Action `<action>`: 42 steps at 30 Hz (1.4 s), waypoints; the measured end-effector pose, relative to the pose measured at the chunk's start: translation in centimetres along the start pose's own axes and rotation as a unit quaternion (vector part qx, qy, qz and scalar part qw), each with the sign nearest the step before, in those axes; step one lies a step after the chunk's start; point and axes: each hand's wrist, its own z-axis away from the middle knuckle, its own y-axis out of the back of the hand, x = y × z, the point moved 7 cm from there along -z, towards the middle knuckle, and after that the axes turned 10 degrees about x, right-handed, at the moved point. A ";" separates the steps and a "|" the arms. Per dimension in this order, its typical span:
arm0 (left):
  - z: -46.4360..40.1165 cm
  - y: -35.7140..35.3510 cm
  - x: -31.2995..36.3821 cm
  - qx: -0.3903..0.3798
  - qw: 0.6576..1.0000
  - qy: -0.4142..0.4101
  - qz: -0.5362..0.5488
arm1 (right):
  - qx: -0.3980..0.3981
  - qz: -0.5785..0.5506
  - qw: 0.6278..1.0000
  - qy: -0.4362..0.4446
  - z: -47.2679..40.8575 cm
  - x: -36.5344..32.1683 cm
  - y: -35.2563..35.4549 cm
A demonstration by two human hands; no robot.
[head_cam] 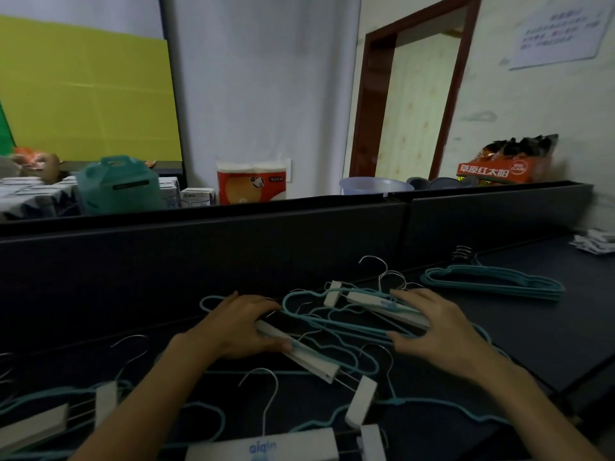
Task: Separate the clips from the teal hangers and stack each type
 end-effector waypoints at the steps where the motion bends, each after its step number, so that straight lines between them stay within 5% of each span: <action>1: 0.0 0.2 0.2 0.008 1.000 -0.005 0.007 | 0.006 -0.005 1.000 0.000 0.1 -0.3 0.0; 15: 3.3 3.5 1.2 0.221 0.971 -0.085 0.037 | 0.064 0.044 0.996 -0.045 7.7 -6.6 1.7; 29: 5.7 2.1 12.9 0.181 0.965 -0.170 0.087 | 0.151 0.096 0.979 -0.102 18.3 -6.4 8.8; 42: 4.3 -2.8 33.3 0.140 0.962 -0.222 0.075 | 0.195 0.106 0.963 -0.153 28.4 5.1 22.6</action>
